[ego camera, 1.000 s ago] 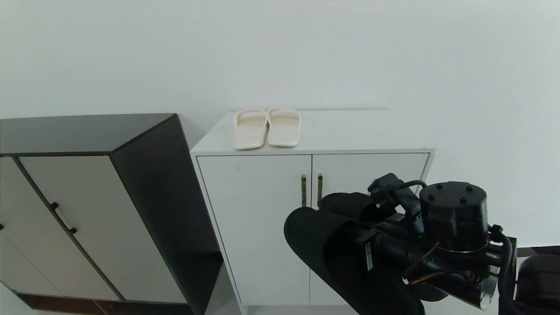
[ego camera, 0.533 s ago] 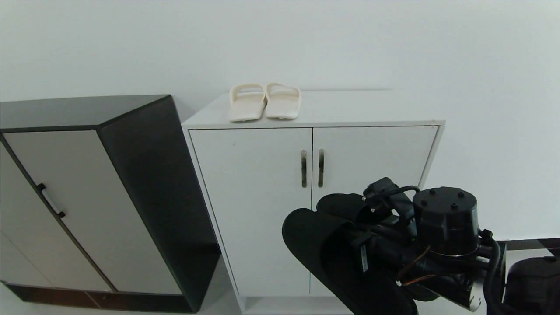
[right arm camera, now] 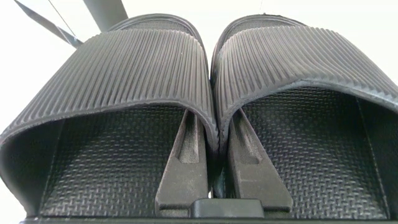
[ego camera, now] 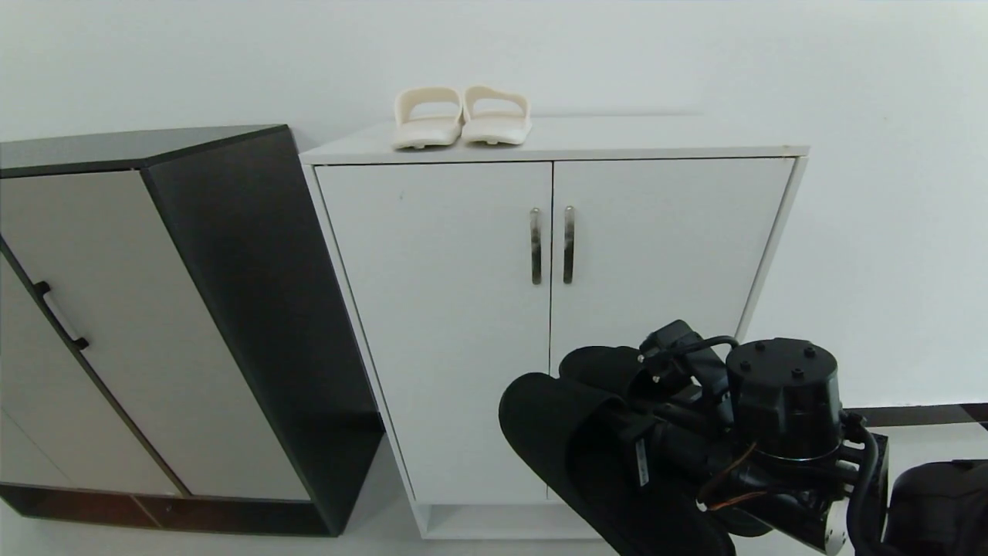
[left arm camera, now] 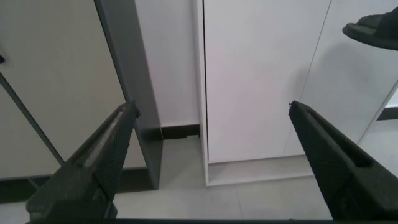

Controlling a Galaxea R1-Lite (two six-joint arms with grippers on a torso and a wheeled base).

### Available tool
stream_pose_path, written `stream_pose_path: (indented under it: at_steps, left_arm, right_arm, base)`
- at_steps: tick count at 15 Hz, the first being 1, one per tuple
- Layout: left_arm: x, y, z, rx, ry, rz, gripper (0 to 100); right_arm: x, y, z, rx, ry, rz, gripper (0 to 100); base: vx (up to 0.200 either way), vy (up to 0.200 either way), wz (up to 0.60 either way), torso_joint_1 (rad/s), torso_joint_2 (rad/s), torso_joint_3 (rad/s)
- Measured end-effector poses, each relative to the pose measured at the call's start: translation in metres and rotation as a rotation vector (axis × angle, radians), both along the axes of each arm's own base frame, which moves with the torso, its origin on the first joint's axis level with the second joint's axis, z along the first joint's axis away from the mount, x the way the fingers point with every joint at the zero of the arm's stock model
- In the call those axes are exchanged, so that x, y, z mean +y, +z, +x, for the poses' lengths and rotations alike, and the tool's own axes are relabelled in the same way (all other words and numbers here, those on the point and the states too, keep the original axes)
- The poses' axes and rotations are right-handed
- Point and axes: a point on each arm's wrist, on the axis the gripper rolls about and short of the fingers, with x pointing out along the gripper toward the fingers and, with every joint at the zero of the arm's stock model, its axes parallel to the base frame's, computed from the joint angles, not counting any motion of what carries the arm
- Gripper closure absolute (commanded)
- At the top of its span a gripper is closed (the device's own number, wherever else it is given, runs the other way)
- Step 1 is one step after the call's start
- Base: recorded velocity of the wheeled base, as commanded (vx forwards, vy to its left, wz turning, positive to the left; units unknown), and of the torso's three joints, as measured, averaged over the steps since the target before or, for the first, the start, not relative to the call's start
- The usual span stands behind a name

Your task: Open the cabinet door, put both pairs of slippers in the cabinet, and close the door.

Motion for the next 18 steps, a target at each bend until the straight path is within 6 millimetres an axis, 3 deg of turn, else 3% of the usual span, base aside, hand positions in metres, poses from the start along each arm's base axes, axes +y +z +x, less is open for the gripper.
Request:
stream_pose_path:
  at_steps: [3,7,11,15,18]
  left_arm:
    - [0.000,0.005,0.001,0.005,-0.010,0.010,0]
    - [-0.003,0.059,0.007,0.014,-0.136,-0.127,0]
    - [-0.009,0.098,0.045,0.118,-0.372,-0.144,0]
    - [-0.020,0.114,0.083,0.159,-0.546,-0.101,0]
    - [-0.037,0.124,0.109,0.163,-0.578,-0.083,0]
  right_arm:
    - [0.000,0.000,0.000,-0.006,-0.001,0.007,100]
    - [-0.002,-0.002,-0.001,-0.005,-0.003,0.005,100]
    - [-0.004,-0.008,-0.003,0.004,-0.002,-0.004,100]
    - [-0.004,-0.008,-0.002,-0.015,-0.003,0.015,100]
    - [-0.003,-0.009,-0.002,-0.013,-0.001,0.013,100]
  base:
    - [0.000,0.000,0.00,-0.001,0.07,0.053]
    - [0.000,0.000,0.00,0.000,0.00,0.000]
    - [0.000,0.000,0.00,-0.008,0.12,0.082]
    - [0.000,0.000,0.00,0.002,0.01,0.008]
    - [0.000,0.000,0.00,0.000,0.00,0.000]
